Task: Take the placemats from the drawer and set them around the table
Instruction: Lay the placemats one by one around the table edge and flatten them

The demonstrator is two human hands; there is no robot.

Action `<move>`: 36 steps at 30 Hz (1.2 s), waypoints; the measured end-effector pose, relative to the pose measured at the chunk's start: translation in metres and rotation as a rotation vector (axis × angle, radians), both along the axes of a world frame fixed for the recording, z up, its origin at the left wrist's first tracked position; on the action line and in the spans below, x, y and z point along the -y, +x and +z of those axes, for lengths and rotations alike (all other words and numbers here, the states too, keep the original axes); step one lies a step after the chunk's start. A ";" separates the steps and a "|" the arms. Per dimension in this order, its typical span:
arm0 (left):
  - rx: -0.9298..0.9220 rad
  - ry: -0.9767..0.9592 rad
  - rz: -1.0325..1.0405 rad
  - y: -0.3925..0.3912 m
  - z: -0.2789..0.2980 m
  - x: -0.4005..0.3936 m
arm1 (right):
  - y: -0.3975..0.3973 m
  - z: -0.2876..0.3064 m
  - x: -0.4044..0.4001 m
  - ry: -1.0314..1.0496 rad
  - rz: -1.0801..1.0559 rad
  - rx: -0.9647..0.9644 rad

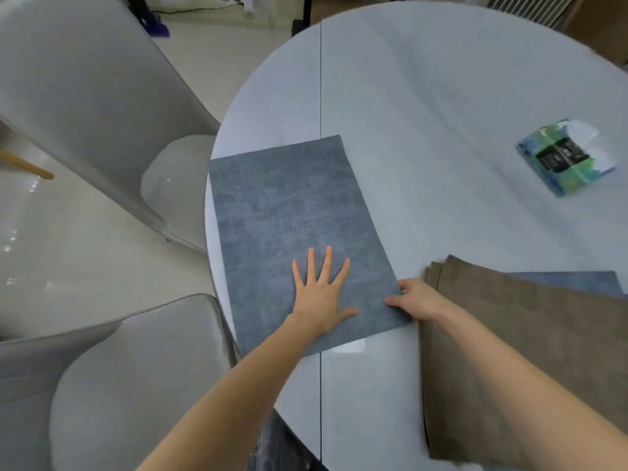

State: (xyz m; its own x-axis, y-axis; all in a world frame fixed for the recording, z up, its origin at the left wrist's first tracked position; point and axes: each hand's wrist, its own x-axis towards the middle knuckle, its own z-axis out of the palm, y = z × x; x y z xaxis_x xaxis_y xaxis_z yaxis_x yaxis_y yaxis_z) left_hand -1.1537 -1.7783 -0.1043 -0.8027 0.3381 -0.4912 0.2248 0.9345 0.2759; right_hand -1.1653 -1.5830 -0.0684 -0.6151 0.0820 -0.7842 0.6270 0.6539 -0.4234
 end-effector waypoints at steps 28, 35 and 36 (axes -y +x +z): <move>-0.323 0.512 1.150 0.070 0.012 0.100 | 0.066 -0.015 0.083 0.266 0.807 -0.698; 0.130 0.715 1.514 0.129 0.011 0.115 | 0.089 -0.047 0.123 0.231 1.074 -0.640; 0.124 0.716 1.524 0.129 0.013 0.111 | 0.089 -0.049 0.122 0.234 1.083 -0.643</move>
State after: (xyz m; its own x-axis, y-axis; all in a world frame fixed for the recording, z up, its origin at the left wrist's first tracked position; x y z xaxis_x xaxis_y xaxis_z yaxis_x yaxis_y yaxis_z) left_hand -1.0243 -1.8892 -0.0908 -0.5562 -0.4864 -0.6739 -0.7534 -0.0472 0.6558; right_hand -1.0765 -1.7047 -0.1175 -0.7148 -0.6013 -0.3570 -0.5436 0.7990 -0.2571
